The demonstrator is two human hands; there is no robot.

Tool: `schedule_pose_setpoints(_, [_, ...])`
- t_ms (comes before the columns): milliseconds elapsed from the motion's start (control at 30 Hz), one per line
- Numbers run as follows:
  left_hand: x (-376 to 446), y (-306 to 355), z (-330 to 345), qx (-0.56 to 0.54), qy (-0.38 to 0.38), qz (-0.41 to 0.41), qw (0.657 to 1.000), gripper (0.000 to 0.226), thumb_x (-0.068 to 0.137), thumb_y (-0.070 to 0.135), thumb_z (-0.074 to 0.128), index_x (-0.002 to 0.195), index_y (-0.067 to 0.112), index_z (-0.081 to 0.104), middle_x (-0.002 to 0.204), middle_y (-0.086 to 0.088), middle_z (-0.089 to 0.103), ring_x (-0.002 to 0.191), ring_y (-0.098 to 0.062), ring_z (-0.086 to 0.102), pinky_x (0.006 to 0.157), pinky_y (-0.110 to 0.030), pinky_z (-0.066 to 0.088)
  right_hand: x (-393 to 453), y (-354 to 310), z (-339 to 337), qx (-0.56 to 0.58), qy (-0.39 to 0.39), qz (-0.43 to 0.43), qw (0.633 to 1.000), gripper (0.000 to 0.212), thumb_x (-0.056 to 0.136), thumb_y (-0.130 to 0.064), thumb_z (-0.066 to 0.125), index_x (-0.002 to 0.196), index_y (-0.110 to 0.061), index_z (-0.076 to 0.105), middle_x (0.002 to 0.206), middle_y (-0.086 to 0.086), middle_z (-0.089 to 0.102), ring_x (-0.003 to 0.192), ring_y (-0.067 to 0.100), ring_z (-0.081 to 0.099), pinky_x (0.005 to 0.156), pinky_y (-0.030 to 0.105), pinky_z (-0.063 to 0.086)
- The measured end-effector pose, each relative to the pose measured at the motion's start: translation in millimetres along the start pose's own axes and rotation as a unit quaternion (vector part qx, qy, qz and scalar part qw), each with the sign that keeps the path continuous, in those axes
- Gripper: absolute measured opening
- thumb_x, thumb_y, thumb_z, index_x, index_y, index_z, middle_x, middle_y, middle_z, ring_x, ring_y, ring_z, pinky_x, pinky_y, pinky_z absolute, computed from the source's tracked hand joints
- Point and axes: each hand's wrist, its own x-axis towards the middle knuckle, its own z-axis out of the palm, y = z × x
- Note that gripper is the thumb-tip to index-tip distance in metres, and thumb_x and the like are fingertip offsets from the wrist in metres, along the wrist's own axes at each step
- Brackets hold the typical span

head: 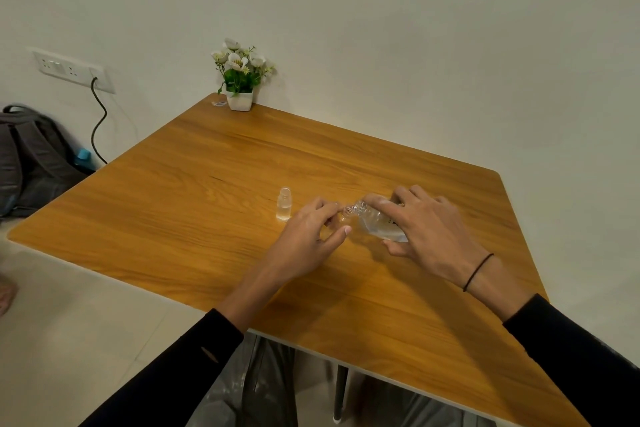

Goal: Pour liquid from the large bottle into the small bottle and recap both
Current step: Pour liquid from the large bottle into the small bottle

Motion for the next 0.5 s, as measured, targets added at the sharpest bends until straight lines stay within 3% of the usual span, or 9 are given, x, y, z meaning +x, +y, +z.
schedule_pose_setpoints(100, [-0.2,0.0,0.5,0.005,-0.001,0.002,1.0,0.014,0.104,0.026,0.069,0.107,0.013,0.068,0.101,-0.004,0.059,0.096,-0.021,0.059,0.09,-0.045,0.051,1.0,1.5,-2.2,-0.013,-0.006,-0.007,1.0,0.081,0.085,-0.057,0.075,0.153,-0.046,0.033,0.121,-0.003,0.059,0.103,0.016,0.051,0.072,0.031,0.038])
schedule_pose_setpoints(267, [0.3,1.4,1.2,0.0,0.0,0.002,1.0,0.021,0.103,0.025,0.069,0.122,0.017,0.071,0.102,-0.004,0.06,0.097,-0.02,0.059,0.09,-0.042,0.052,1.3,2.4,-6.4,-0.009,-0.019,-0.008,1.0,0.083,0.086,-0.055,0.076,0.154,-0.046,0.03,0.124,-0.003,0.057,0.107,0.017,0.051,0.077,0.035,0.045])
schedule_pose_setpoints(500, [1.8,-0.4,2.8,0.02,-0.006,-0.008,1.0,0.025,0.103,0.026,0.069,0.119,0.008,0.07,0.101,-0.005,0.056,0.093,-0.023,0.057,0.088,-0.045,0.05,1.5,2.4,-10.1,-0.032,-0.024,-0.015,0.999,0.085,0.084,-0.054,0.078,0.153,-0.047,0.029,0.123,-0.004,0.057,0.105,0.016,0.049,0.073,0.033,0.035])
